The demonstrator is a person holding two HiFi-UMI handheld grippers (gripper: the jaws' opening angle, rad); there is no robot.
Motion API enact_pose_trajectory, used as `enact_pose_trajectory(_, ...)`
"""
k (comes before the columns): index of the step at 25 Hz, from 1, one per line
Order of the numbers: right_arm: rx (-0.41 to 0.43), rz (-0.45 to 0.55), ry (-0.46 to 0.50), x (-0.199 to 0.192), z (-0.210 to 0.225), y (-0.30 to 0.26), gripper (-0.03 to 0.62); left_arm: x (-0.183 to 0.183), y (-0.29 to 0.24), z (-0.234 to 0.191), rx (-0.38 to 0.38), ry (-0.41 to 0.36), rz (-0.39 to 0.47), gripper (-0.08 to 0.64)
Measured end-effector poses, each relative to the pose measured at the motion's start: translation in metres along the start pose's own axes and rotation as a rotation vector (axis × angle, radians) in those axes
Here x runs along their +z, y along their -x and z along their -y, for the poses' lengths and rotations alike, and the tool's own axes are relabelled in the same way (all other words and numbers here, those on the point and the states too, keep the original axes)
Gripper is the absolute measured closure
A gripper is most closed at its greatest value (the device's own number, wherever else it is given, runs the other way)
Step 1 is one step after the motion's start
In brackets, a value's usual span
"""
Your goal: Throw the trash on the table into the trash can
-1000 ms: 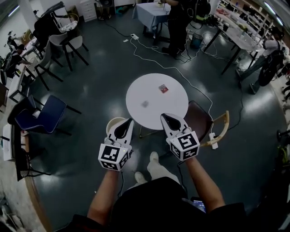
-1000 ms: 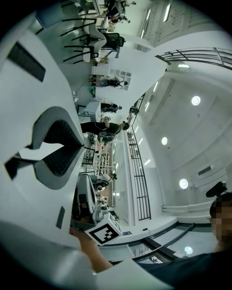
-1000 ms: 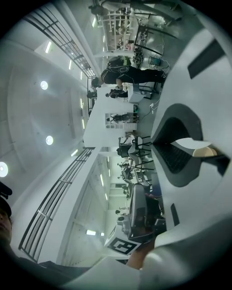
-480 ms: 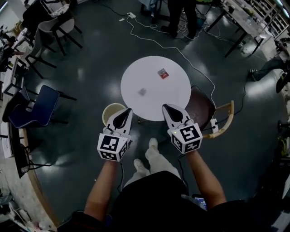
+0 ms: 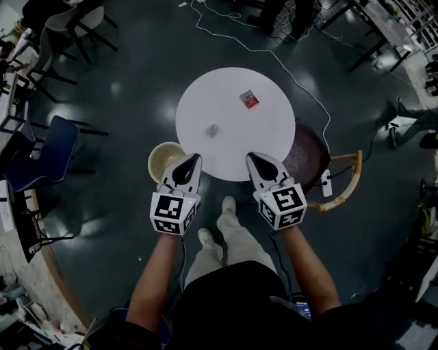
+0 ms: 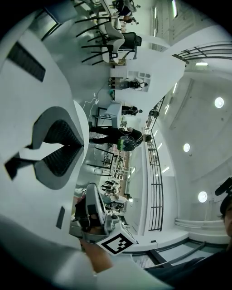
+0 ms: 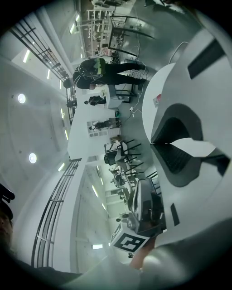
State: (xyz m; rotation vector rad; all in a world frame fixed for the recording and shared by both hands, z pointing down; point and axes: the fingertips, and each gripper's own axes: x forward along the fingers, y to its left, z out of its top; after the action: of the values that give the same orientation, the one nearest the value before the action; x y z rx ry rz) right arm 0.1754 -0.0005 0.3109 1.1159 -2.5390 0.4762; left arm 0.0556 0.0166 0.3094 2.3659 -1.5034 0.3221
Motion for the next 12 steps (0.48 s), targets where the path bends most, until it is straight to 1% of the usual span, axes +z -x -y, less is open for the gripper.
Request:
enact_pose_trajectory(5, 0.017, -0.029, -0.010, -0.021, 0.015, -0.033, 0.575, -0.026, -0.041, -0.016, 0.016, 0.008, -0.040, 0.554)
enact_pose_trajectory(12, 0.030, -0.077, -0.036, -0.054, 0.039, -0.070, 0.575, -0.068, -0.099, -0.032, 0.001, 0.011, -0.117, 0.554)
